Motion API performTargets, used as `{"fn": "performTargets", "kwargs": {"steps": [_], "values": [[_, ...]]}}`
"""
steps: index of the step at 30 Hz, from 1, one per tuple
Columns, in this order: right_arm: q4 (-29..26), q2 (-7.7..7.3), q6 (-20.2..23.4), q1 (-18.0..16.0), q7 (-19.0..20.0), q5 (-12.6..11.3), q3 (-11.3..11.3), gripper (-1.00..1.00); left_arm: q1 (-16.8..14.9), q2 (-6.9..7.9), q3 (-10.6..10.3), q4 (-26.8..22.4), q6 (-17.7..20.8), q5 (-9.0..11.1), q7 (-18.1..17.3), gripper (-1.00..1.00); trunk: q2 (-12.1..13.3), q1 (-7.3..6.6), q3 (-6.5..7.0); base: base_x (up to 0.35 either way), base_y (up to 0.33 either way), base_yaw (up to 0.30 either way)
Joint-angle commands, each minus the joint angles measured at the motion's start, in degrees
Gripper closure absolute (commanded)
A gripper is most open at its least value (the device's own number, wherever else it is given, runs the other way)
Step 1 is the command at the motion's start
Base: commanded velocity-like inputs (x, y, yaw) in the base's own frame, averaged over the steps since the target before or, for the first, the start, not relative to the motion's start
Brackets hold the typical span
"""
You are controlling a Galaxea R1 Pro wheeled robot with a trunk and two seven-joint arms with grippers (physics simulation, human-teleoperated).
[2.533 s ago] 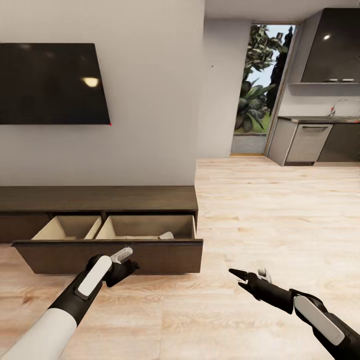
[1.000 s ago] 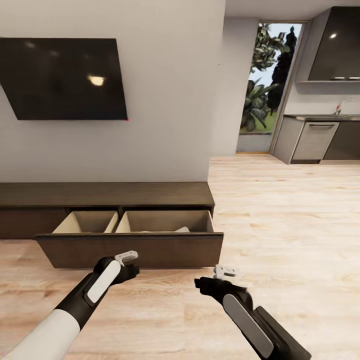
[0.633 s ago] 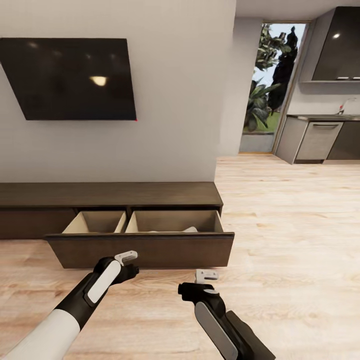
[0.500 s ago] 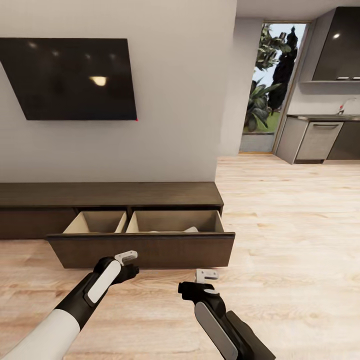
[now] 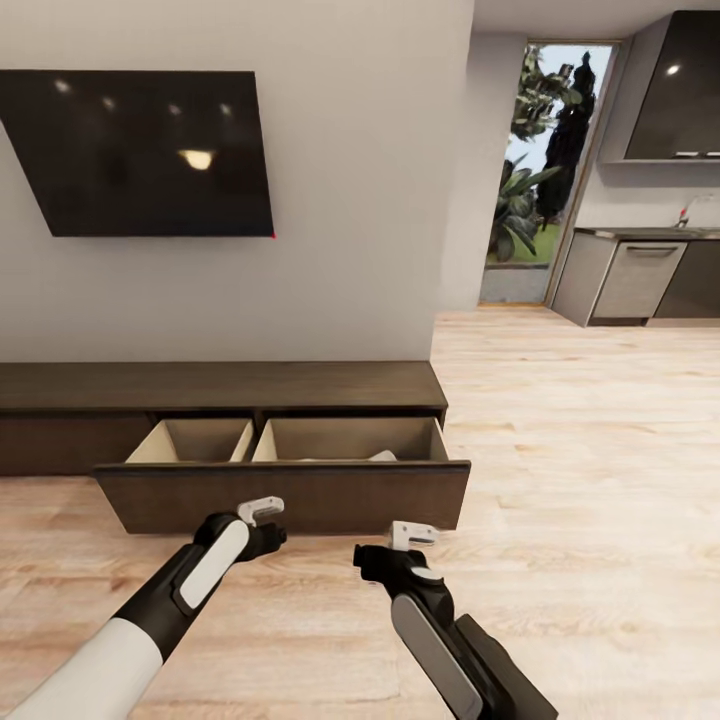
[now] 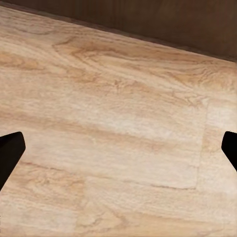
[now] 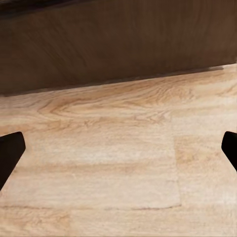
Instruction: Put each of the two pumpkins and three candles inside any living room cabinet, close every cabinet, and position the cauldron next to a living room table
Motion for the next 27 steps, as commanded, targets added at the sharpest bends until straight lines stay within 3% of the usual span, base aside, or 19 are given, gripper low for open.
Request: {"fn": "performTargets", "kwargs": {"steps": [1, 9, 11, 15, 22, 24, 27], "values": [[-0.91, -0.06, 0.05, -0.06, -0.47, -0.36, 0.06, -1.0, -0.06, 0.07, -0.74, -0.09, -0.09, 0.56, 0.6, -1.0, -0.44, 0.22, -0.24, 0.0, 0.0, 0.0], [-2.89, -0.19, -0.15, -0.06, -0.56, -0.01, 0.15, -1.0, -0.06, 0.26, -2.08, -0.51, -0.3, 0.39, 0.51, -1.0, -3.65, 1.97, -1.68, 0.0, 0.0, 0.0], [-2.41, -0.11, -0.53, -0.06, -0.53, 1.14, 0.22, -1.0, -0.06, 0.45, -2.05, -1.54, -0.32, 0.36, 0.44, -1.0, -4.45, 2.41, -2.04, 0.0, 0.0, 0.0], [-1.24, -0.12, -4.49, -0.06, -0.43, 5.62, 0.39, -1.0, -0.06, 0.71, -2.01, -3.1, -0.35, 0.4, 0.38, -1.0, -6.06, 3.29, -2.76, 0.0, 0.0, 0.0], [-0.98, -0.25, -6.94, -0.06, -0.47, 7.71, 0.7, -1.0, -0.06, 0.9, -2.05, -3.59, -1.94, 0.16, 0.44, -1.0, -8.87, 4.83, -4.01, 0.0, 0.0, 0.0], [-0.89, -0.37, -7.78, -0.06, -0.47, 8.26, 0.76, -1.0, -0.04, 0.91, -2.31, -3.43, -3.92, -1.29, 0.4, -1.0, -9.67, 5.27, -4.37, 0.0, 0.0, 0.0], [-0.71, -0.51, -11.62, -0.06, -0.48, 10.8, 0.8, -1.0, 0.22, 0.73, -3.91, -2.99, -9.3, -5.6, 0.33, -1.0, -10.87, 5.93, -4.91, 0.0, 0.0, 0.0]]}}
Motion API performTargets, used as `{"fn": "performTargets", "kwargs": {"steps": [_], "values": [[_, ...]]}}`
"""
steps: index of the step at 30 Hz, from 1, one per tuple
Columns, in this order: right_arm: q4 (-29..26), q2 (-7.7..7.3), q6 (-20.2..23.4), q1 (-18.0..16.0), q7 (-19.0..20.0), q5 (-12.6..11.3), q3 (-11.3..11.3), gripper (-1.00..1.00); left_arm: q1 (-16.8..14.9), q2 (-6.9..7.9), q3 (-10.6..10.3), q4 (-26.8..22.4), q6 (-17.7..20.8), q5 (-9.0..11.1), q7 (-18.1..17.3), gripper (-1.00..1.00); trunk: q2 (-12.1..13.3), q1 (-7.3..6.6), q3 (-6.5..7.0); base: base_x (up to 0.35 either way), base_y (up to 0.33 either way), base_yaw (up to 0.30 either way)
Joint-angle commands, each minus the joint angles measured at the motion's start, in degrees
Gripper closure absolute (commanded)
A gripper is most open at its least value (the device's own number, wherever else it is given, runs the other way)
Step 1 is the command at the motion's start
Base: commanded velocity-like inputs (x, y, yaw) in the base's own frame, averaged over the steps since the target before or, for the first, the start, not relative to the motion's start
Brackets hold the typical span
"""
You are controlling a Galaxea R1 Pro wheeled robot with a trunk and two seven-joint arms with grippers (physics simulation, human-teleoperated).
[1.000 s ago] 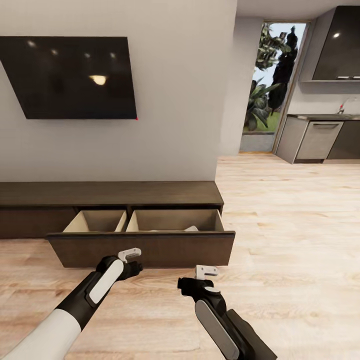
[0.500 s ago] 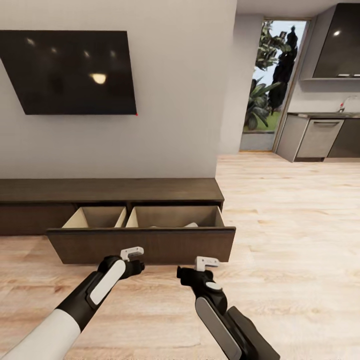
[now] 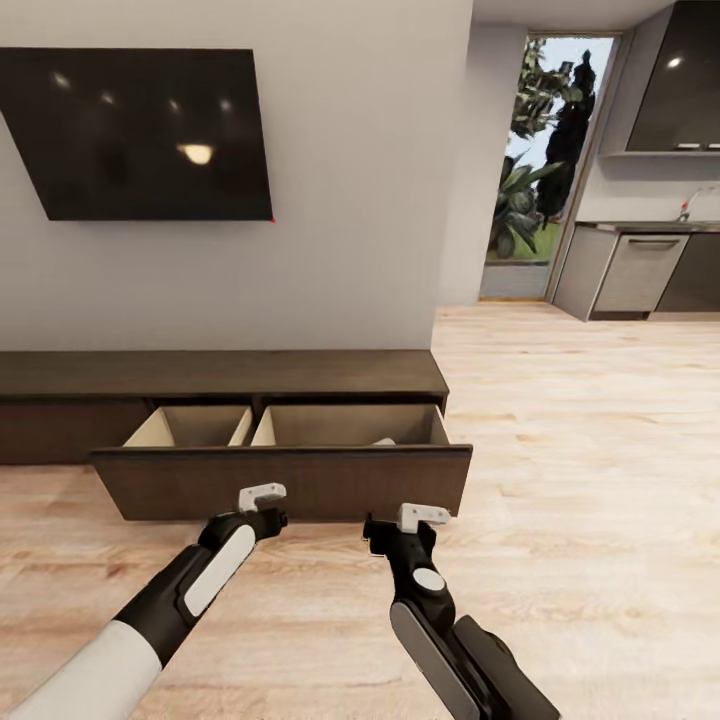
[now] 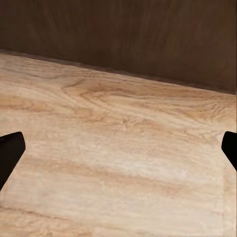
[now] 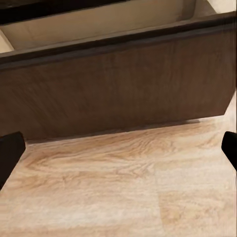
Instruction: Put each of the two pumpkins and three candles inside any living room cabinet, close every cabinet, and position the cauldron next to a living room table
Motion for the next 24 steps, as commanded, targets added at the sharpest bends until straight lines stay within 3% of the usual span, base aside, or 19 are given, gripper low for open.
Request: {"fn": "performTargets", "kwargs": {"steps": [1, 4, 7, 11, 13, 19, 24], "values": [[0.41, -0.03, -1.04, -0.06, -0.48, 1.03, 0.1, -1.0, 0.38, 0.01, -1.26, -0.05, -2.32, -0.5, 0.58, -1.0, -0.44, 0.21, -0.24, 0.0, 0.0, 0.0], [4.12, 0.22, -4.02, -0.06, -0.85, 4.86, 0.04, -1.0, 1.39, 0.15, -3.45, 0.04, -9.36, -1.87, 0.6, -1.0, -1.65, 0.87, -0.78, 0.0, 0.0, 0.0], [6.58, 0.33, -6.59, -0.06, -0.74, 6.35, 0.02, -1.0, 1.67, 0.07, -3.97, 0.07, -12.11, -2.14, 0.63, -1.0, -2.85, 1.53, -1.32, 0.0, 0.0, 0.0], [8.33, 0.24, -13.59, -0.06, -0.5, 6.63, 0.04, -1.0, 1.76, 0.05, -4.18, 0.74, -13.04, -2.28, 0.61, -1.0, -4.45, 2.41, -2.04, 0.0, 0.0, 0.0], [10.11, 0.36, -15.08, -0.06, -0.43, 6.63, 0.07, -1.0, 1.77, 0.04, -4.48, 0.89, -13.41, -2.78, 0.64, -1.0, -5.26, 2.85, -2.4, 0.0, 0.0, 0.0], [11.91, 0.47, -15.86, -0.06, -0.36, 6.75, 0.16, -1.0, 2.62, -0.07, -7.54, 0.96, -19.09, -6.29, 1.11, -1.0, -6.89, 3.78, -3.56, 0.0, 0.0, 0.0], [12.19, 0.48, -16.01, -0.06, -0.32, 6.66, 0.14, -1.0, 2.91, 0.04, -8.26, 0.97, -21.6, -7.12, 0.97, -1.0, -6.95, 3.91, -4.66, 0.0, 0.0, 0.0]]}}
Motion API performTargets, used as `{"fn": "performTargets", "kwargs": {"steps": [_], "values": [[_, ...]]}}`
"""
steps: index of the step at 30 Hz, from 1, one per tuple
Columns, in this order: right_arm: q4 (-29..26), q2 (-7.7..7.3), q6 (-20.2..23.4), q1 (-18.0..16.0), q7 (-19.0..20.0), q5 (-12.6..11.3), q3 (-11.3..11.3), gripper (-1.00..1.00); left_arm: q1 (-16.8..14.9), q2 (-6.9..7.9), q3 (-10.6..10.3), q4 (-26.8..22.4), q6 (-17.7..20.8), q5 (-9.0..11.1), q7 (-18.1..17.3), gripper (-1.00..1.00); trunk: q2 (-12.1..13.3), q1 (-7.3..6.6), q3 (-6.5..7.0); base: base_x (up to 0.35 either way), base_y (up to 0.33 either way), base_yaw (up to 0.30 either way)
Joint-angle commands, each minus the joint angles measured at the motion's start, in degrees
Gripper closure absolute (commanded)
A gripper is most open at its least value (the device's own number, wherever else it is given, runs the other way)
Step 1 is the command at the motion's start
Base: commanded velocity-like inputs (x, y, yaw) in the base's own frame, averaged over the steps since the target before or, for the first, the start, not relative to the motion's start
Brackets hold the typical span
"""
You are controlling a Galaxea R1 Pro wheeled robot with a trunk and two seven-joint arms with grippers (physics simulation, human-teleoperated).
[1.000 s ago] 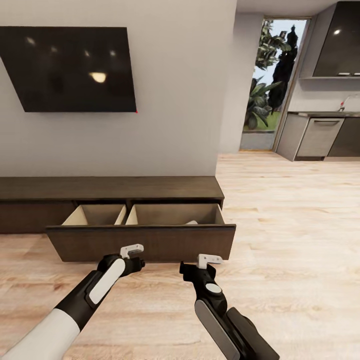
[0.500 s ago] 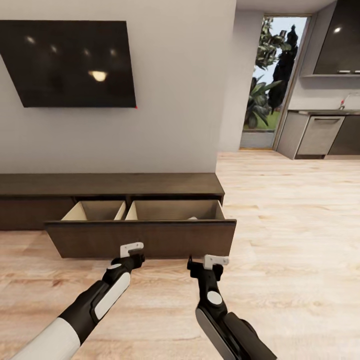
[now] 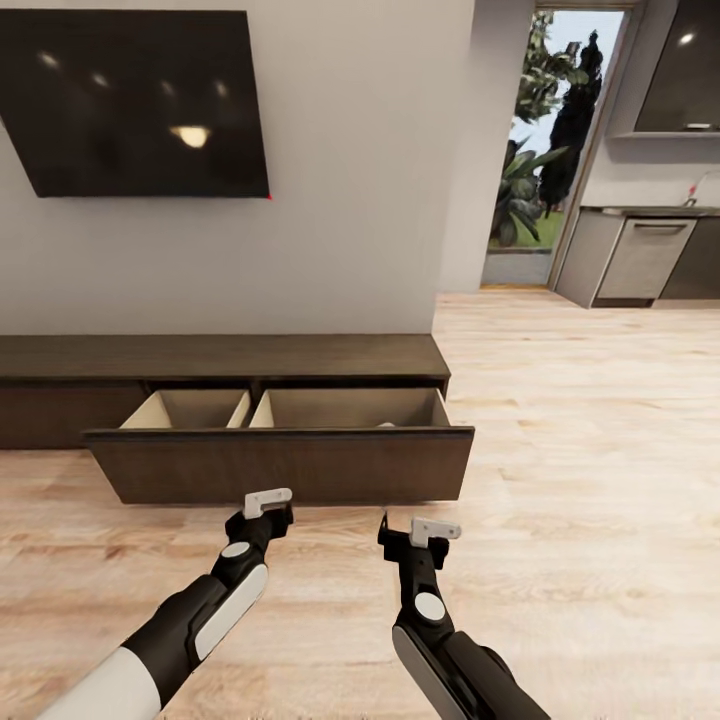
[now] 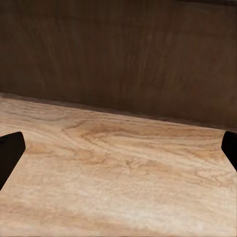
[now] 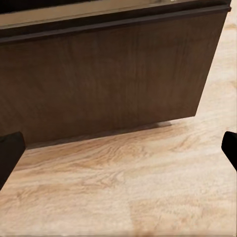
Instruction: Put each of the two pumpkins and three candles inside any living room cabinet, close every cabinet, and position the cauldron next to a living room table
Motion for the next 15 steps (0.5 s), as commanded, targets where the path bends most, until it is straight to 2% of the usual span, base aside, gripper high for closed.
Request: {"fn": "performTargets", "kwargs": {"steps": [1, 11, 15], "values": [[-0.05, -0.03, -0.09, -0.06, -0.34, -0.4, 0.18, -1.0, -0.03, 0.08, -0.26, -0.11, 0.1, 0.19, 0.44, -1.0, -0.04, 0.01, -0.28, 0.0, 0.0, 0.0], [1.48, 0.04, -0.21, -0.06, -0.32, -0.22, 0.21, -1.0, 0.19, 0.19, -0.3, -0.19, -0.17, 0.09, 0.74, -1.0, -0.18, 0.27, -2.5, 0.0, 0.0, 0.0], [1.59, 0.06, -0.2, -0.06, -0.23, -0.26, 0.21, -1.0, 0.2, 0.19, -0.29, -0.36, -0.18, 0.05, 0.71, -1.0, -0.18, 0.27, -2.5, 0.0, 0.0, 0.0]]}}
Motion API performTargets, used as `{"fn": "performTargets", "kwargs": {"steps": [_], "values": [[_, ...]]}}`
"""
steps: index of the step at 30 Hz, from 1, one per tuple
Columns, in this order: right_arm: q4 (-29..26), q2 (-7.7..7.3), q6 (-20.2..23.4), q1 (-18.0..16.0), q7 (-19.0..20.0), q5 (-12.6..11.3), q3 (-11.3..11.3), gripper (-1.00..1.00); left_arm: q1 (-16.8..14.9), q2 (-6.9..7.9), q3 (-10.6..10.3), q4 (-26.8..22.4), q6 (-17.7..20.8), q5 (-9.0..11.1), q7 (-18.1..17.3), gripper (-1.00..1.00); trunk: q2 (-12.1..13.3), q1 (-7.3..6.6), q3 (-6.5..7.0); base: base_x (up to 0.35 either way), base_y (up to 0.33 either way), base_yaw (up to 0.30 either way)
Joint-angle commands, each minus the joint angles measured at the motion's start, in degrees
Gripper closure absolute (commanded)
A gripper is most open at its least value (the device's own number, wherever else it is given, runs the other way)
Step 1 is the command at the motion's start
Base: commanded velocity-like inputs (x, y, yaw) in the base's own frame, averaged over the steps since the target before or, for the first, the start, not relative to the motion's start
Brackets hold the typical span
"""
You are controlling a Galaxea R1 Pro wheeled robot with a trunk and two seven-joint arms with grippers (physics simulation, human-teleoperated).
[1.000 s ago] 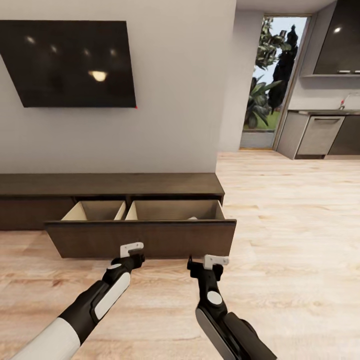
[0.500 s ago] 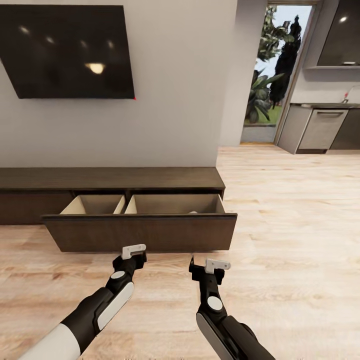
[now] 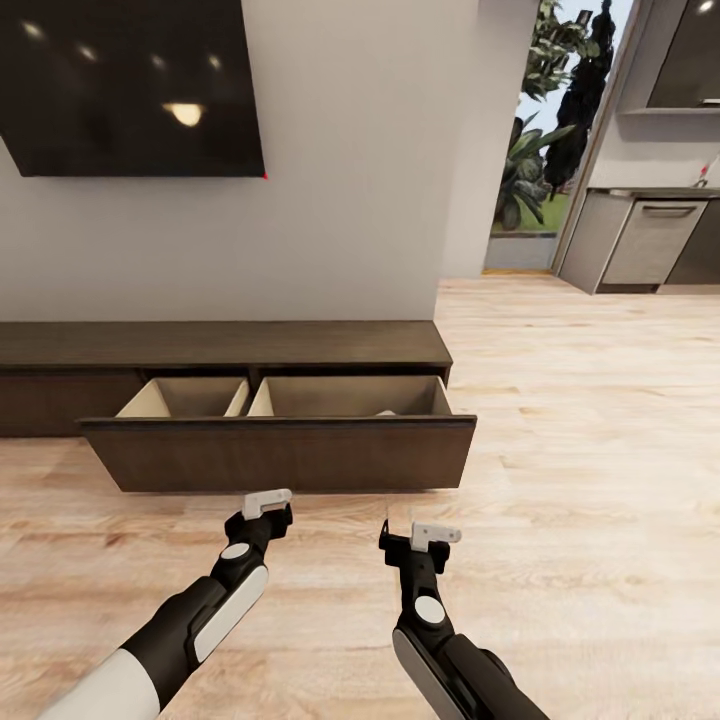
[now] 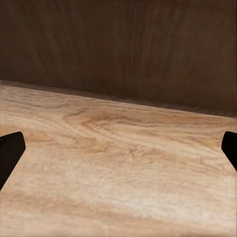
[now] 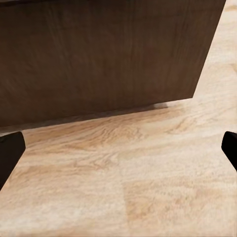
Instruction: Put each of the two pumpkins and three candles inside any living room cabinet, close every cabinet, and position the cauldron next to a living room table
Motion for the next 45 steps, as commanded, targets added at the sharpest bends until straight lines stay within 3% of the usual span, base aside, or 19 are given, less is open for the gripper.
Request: {"fn": "performTargets", "kwargs": {"steps": [1, 8, 31, 45], "values": [[-0.02, -0.03, -0.09, -0.06, -0.34, -0.44, 0.17, -1.0, -0.06, 0.07, -0.23, -0.21, 0.21, 0.22, 0.45, -1.0, -0.02, -0.01, -0.05, 0.0, 0.0, 0.0], [1.2, -0.02, -0.09, -0.06, -0.29, -0.47, 0.1, -1.0, -0.06, 0.02, -0.21, -0.69, 0.41, 0.24, 0.3, -1.0, -0.02, -0.01, -0.05, 0.08, 0.0, 0.0], [2.13, -0.11, -0.05, -0.06, -0.28, -0.46, 0.15, -1.0, -0.06, -0.05, -0.21, -0.82, 0.92, 0.22, 0.27, -1.0, -0.02, -0.01, -0.05, 0.321, 0.0, 0.0], [3.45, -0.05, -0.2, -0.06, 1.27, -0.39, 0.01, -1.0, -0.06, 0.0, -0.3, -0.76, 0.88, 0.36, -0.09, -1.0, -0.04, 0.01, -0.27, 0.022, 0.0, 0.0]]}}
